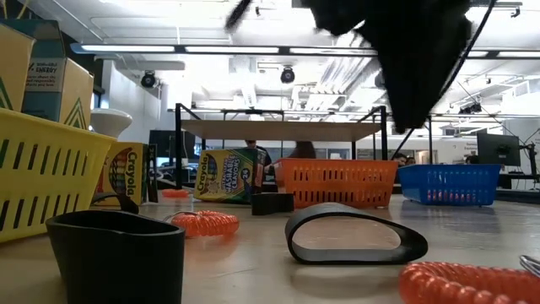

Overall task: Pick & Place Office Desk Supplies
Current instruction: Put the spring keychain into the blue bin

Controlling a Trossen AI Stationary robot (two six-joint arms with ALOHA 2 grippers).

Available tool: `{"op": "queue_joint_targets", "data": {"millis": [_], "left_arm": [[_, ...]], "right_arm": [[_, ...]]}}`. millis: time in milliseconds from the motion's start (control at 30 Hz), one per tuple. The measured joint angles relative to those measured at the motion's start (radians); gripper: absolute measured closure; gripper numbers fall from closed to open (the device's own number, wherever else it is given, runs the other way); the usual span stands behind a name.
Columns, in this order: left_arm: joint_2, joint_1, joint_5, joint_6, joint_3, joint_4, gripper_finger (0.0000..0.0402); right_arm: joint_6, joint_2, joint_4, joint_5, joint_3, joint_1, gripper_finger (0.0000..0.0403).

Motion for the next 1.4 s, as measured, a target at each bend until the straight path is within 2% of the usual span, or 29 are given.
{"op": "queue_joint_targets", "data": {"millis": [133, 267, 433, 600, 933, 1067, 1400], "left_arm": [[0.000, -0.002, 0.000, 0.000, 0.000, -0.004, 0.0281], [0.000, 0.001, 0.000, 0.000, 0.000, -0.005, 0.0281], [0.000, 0.015, 0.001, 0.000, 0.000, -0.004, 0.0281], [0.000, 0.031, 0.000, 0.000, 0.000, -0.004, 0.0281], [0.000, 0.041, 0.000, 0.001, 0.000, -0.011, 0.0281], [0.000, 0.035, 0.000, 0.001, 0.000, -0.023, 0.0281], [0.000, 0.032, 0.001, 0.001, 0.000, -0.029, 0.0281]], "right_arm": [[-0.046, 0.000, 0.208, 0.003, 0.000, 0.111, 0.0188], [-0.253, 0.017, 0.420, 0.127, 0.002, 0.215, 0.0188], [-0.378, 0.071, 0.463, 0.244, 0.000, 0.287, 0.0188], [-0.387, 0.119, 0.463, 0.261, 0.000, 0.294, 0.0188], [-0.384, 0.120, 0.485, 0.252, -0.003, 0.269, 0.0188], [-0.381, 0.120, 0.550, 0.198, -0.049, 0.264, 0.0188], [-0.356, 0.112, 0.649, 0.189, -0.177, 0.254, 0.0187]]}}
